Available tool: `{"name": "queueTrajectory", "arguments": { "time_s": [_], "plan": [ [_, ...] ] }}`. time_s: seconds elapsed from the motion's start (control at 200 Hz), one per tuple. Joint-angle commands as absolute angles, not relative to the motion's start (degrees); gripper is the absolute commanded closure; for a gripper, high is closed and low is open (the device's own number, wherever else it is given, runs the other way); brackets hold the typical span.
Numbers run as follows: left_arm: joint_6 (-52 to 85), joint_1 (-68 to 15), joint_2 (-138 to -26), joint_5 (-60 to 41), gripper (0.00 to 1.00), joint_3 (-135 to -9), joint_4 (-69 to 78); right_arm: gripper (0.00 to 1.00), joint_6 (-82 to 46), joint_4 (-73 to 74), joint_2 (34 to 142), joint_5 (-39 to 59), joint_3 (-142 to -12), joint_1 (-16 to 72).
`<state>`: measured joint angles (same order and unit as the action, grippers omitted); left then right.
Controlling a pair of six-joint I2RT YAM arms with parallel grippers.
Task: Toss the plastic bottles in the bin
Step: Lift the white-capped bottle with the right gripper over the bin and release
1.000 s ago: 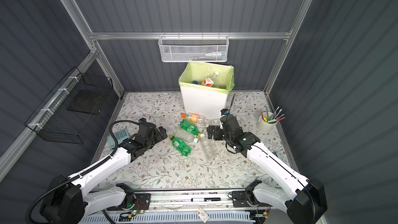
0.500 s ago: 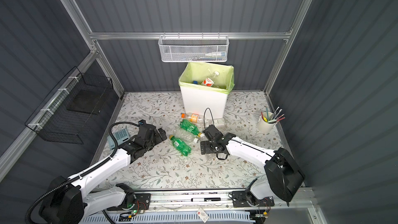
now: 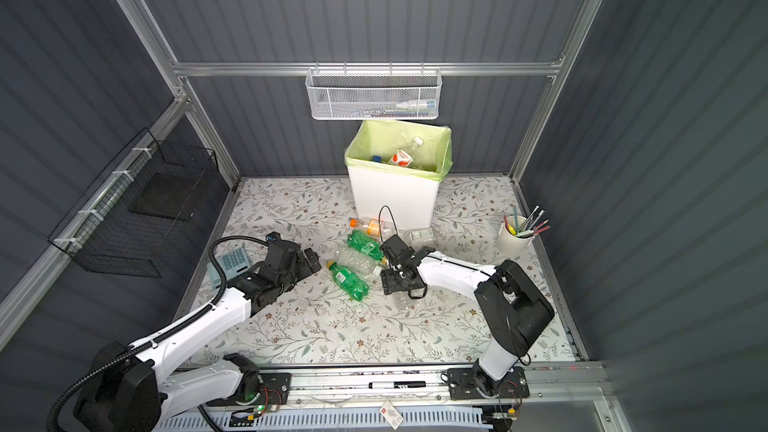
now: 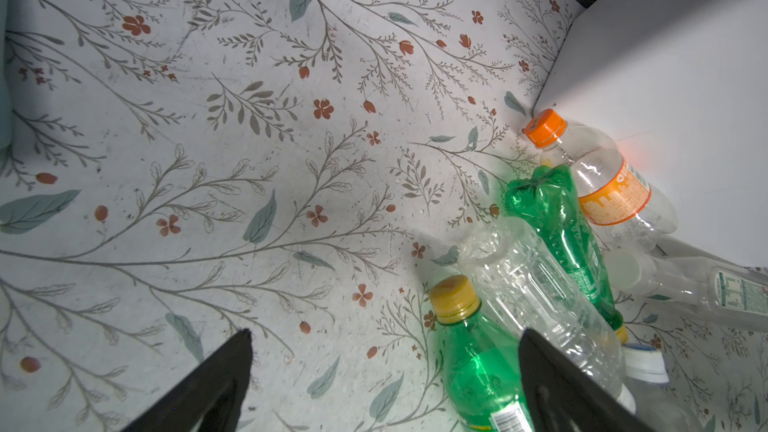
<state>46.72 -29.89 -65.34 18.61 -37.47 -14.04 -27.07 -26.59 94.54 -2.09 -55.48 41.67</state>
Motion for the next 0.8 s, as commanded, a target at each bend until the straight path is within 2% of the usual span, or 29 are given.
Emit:
{"name": "queueTrajectory", "arguments": {
  "time_s": [0.0, 0.09, 0.245, 0.355, 0.545, 0.67, 0.795],
  "plan": [
    [45.8, -29.6, -64.4, 19.8, 0.00, -37.1, -15.4, 0.31, -26.1, -27.2, 93.6, -0.6, -55.8, 41.5],
    [45.8, -29.6, -64.6, 19.8, 0.00, -37.0, -15.2, 0.38, -26.6, -26.0, 90.8, -0.4, -54.3, 41.4],
    [46.1, -29.6, -65.2, 19.4, 0.00, -36.9, -14.8, 0.45, -26.7, -25.4, 85.2, -1.3, -52.2, 41.3],
    [46.1, -29.6, -65.4, 19.4, 0.00, -36.9, -14.8, 0.46, -26.0, -25.7, 79.3, -3.6, -52.2, 40.9],
    [46.2, -29.6, -65.2, 19.5, 0.00, -36.6, -14.5, 0.51, -18.5, -26.3, 62.3, -15.4, -57.9, 38.9],
    [46.4, -29.6, -65.6, 19.4, 0.00, -36.3, -13.7, 0.52, -9.4, -17.5, 51.8, -23.6, -63.7, 36.8],
    [46.7, -29.6, -66.6, 18.6, 0.00, -36.2, -12.0, 0.53, -1.7, -5.4, 47.8, -24.5, -69.3, 33.3]
  ]
}}
